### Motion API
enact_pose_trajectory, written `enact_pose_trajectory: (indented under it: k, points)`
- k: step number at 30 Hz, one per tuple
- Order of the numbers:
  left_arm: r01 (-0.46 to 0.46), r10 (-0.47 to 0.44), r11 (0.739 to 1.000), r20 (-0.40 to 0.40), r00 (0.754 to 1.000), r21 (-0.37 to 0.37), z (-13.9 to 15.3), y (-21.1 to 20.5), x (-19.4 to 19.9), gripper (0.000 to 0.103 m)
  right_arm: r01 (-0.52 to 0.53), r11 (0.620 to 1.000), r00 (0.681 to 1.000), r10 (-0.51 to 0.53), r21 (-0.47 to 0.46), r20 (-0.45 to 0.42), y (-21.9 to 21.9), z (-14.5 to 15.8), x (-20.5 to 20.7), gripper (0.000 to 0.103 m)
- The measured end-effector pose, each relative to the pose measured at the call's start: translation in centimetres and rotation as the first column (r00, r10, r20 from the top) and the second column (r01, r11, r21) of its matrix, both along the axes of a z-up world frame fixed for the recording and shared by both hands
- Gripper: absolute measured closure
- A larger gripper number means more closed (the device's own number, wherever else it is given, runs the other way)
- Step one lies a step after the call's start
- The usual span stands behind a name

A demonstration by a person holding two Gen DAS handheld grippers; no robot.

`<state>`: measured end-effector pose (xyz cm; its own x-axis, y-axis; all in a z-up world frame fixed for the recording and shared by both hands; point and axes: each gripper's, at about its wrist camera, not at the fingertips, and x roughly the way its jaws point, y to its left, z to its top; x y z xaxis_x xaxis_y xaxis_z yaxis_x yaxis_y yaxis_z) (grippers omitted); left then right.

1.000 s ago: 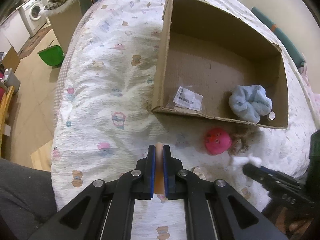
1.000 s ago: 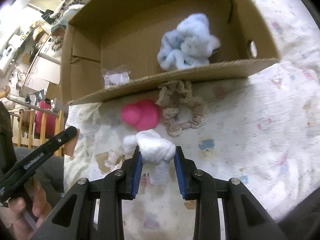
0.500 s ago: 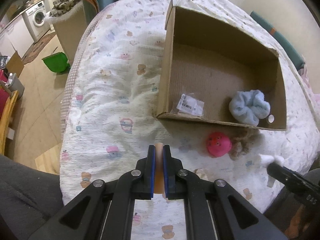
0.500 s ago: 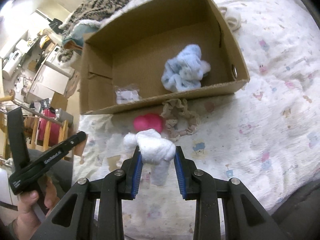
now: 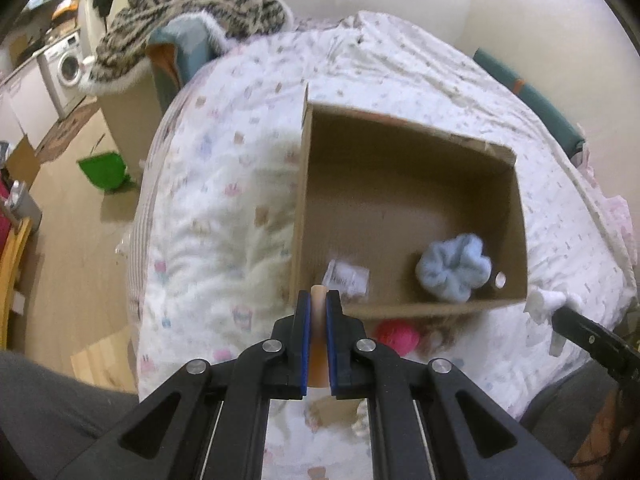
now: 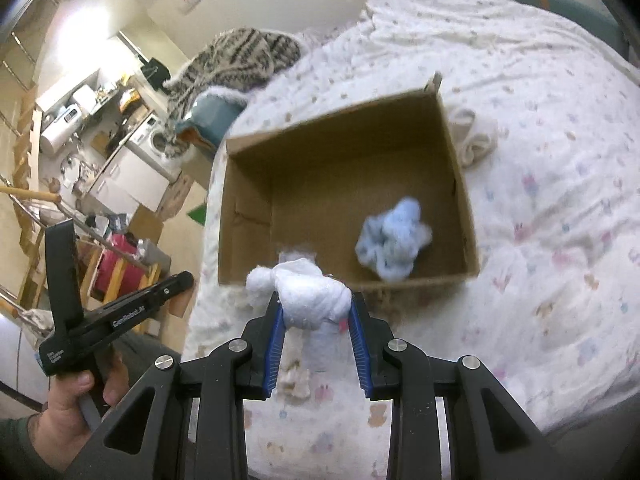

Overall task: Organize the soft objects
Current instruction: 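Carry the tube and sock into the box and open both grippers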

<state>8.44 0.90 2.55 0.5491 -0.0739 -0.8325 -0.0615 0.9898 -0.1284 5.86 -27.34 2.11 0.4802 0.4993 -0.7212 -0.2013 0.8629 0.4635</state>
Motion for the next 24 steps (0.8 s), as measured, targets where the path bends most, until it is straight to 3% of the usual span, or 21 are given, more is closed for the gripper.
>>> enact_pose_trajectory:
  k: [7,13,24]
  points:
    - [0.029,-0.029,1.0,0.033,0.999,0.002,1.7,-0.6,2.7,0.096,0.012,1.0,0.999,-0.012,-0.01,0.041,-0.6,1.4,2.5,0.07]
    - [0.055,-0.054,0.998,0.038,0.998,-0.017,1.5,-1.3,4.8,0.096,0.011,1.0,0.998,-0.01,-0.023,0.063,-0.6,1.5,4.5,0.07]
    - [0.094,-0.094,0.996,0.014,0.996,-0.012,-2.7,-2.6,7.5,0.096,0.028,0.999,0.999,-0.028,-0.019,-0.015,-0.2,-3.4,7.3,0.07]
